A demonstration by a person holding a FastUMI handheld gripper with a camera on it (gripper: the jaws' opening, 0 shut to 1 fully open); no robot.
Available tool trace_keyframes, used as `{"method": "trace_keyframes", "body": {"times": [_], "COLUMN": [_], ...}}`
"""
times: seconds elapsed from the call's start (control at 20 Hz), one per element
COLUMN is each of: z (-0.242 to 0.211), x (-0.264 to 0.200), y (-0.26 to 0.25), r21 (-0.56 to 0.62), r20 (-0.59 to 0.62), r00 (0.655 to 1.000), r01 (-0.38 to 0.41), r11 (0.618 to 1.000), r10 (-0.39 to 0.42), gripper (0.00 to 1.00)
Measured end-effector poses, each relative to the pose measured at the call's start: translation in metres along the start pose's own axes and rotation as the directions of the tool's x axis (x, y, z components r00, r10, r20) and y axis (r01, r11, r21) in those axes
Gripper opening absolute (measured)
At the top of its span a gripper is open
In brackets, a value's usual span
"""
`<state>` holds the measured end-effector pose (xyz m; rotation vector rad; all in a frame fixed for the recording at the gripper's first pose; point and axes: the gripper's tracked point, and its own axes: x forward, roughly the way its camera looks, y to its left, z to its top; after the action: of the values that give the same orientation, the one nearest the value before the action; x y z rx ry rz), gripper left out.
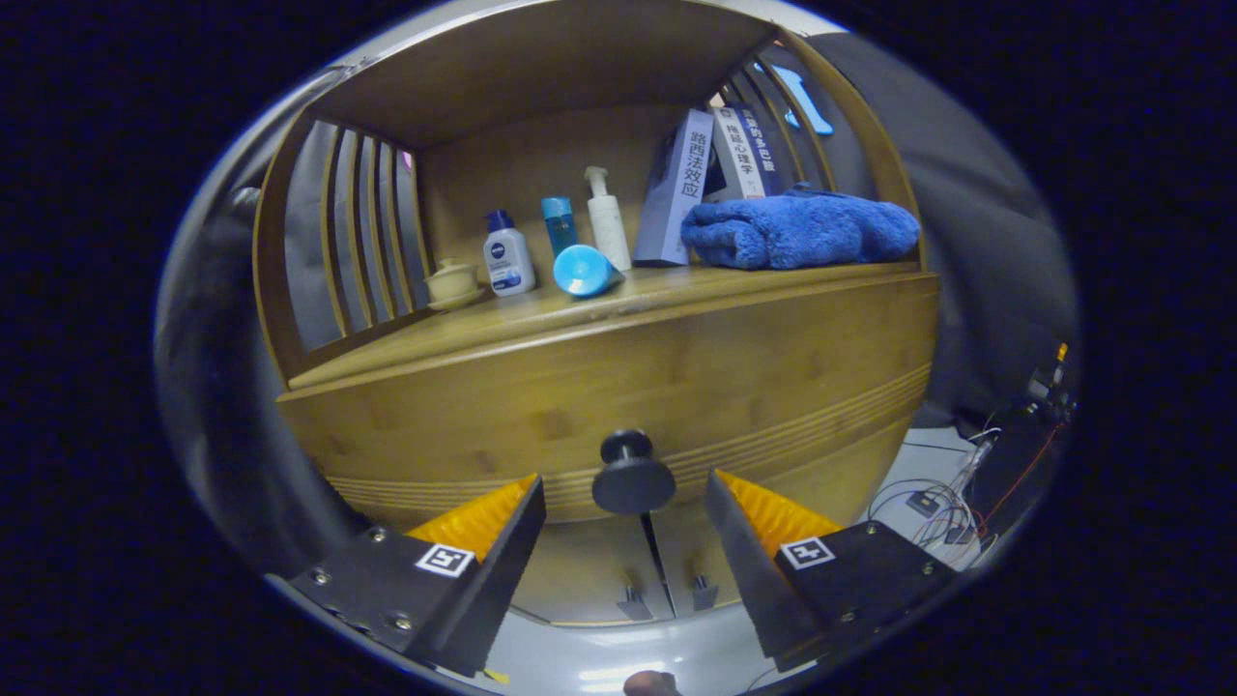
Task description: Pull open the drawer, take out the items inside it, and place them on the countertop above the cabinet.
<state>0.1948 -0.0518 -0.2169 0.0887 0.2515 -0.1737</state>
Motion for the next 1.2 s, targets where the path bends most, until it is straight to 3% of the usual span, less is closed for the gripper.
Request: {"method": "trace_keyframes", "body": {"times": [0.25,0.5,0.9,1.2], "z": [-0.02,-0.011,0.091,0.163], "x": [-0.04,-0.085,-0.164,-0.22], "y": [-0.006,-0.006,0.006,0.013], "r21": [0.011,0.04,0.061,-0.018], "r20": [-0.026,-0.002,0.146,0.192], "r00": [1.0,1.0,0.986,0.971], "r01": [0.006,-0.013,-0.092,-0.14], "r11": [1.0,0.999,0.994,0.99], "r10": [-0.005,0.014,0.082,0.141], "gripper": [0.99,0.99,0.99,0.99]}}
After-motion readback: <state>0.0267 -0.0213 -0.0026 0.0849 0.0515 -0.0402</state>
